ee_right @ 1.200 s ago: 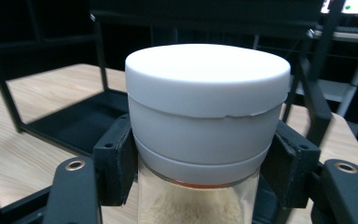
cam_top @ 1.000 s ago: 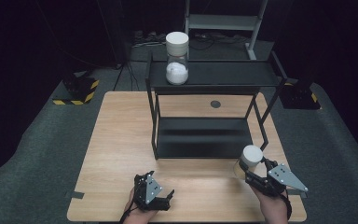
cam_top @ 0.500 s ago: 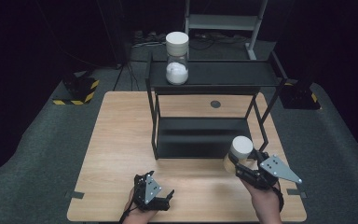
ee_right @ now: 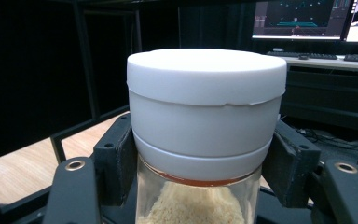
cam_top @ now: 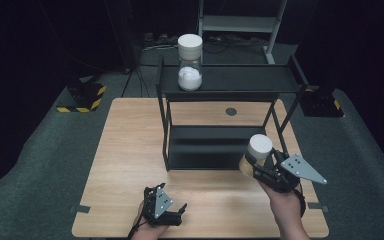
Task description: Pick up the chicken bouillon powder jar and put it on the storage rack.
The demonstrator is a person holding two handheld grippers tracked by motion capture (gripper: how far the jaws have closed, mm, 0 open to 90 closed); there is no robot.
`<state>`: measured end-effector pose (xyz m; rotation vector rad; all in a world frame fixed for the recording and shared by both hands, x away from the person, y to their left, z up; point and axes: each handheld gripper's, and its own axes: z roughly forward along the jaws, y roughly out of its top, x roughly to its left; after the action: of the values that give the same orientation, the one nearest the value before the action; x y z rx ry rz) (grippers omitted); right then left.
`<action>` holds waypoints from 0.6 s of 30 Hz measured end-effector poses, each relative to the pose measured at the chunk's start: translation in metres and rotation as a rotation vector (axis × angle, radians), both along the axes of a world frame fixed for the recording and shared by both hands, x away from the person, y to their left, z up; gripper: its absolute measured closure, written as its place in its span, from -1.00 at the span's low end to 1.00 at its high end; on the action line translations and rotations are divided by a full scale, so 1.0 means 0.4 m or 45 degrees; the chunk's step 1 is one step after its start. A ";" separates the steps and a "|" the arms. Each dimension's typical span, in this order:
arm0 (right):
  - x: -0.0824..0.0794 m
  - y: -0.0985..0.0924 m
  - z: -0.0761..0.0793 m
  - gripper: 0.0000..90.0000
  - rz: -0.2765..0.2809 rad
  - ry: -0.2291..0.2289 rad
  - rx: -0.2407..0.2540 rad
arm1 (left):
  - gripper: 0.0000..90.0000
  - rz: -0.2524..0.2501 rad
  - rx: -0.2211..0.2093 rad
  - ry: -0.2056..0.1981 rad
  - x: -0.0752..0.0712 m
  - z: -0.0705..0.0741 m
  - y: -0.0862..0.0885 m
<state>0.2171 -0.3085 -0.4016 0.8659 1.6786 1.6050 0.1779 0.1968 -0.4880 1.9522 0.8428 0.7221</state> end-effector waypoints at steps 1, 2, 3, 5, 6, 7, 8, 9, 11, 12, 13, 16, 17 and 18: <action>0.006 -0.001 0.009 -0.24 -0.001 0.001 0.003 | -0.98 -0.001 0.000 -0.001 0.000 0.000 0.000; 0.009 -0.001 0.013 -0.24 -0.002 -0.001 0.003 | -0.98 -0.003 0.004 -0.006 -0.001 -0.001 0.000; 0.012 -0.001 0.018 -0.24 -0.002 -0.004 0.001 | -0.98 -0.004 0.007 -0.008 -0.002 -0.001 -0.001; 0.018 0.000 0.027 -0.24 -0.003 -0.011 -0.003 | -0.98 -0.005 0.009 -0.007 -0.002 0.000 -0.001; 0.020 0.000 0.033 -0.24 -0.004 -0.012 -0.004 | -0.98 -0.006 0.008 -0.005 -0.001 0.000 -0.001; 0.023 0.000 0.038 -0.24 -0.004 -0.013 -0.002 | -0.98 -0.007 0.007 -0.004 0.000 0.000 -0.001; 0.023 0.000 0.038 -0.24 -0.004 -0.013 -0.002 | -0.98 -0.007 0.007 -0.004 0.000 0.000 -0.001; 0.029 0.000 0.048 -0.24 -0.003 -0.015 0.007 | -0.98 -0.008 0.002 -0.002 0.000 0.000 0.001; 0.034 0.000 0.060 -0.24 -0.006 -0.020 0.010 | -0.98 -0.011 -0.001 -0.001 0.001 0.000 0.003; 0.036 0.001 0.066 -0.24 -0.008 -0.024 0.010 | -0.98 -0.013 -0.003 0.000 0.001 0.000 0.003; 0.038 0.002 0.072 -0.24 -0.009 -0.029 0.008 | -0.98 -0.014 -0.004 0.001 0.002 0.000 0.004; 0.042 0.007 0.091 -0.24 -0.014 -0.041 0.013 | -0.98 -0.013 -0.011 0.004 0.003 -0.001 0.006; 0.044 0.009 0.097 -0.24 -0.014 -0.045 0.012 | -0.98 -0.012 -0.014 0.004 0.003 -0.001 0.006; 0.045 0.011 0.104 -0.24 -0.016 -0.049 0.013 | -0.98 -0.013 -0.014 0.003 0.002 -0.001 0.007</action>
<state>0.2353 -0.3041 -0.3601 0.8438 1.6372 1.6133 0.1788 0.1996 -0.4884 1.9467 0.8357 0.7082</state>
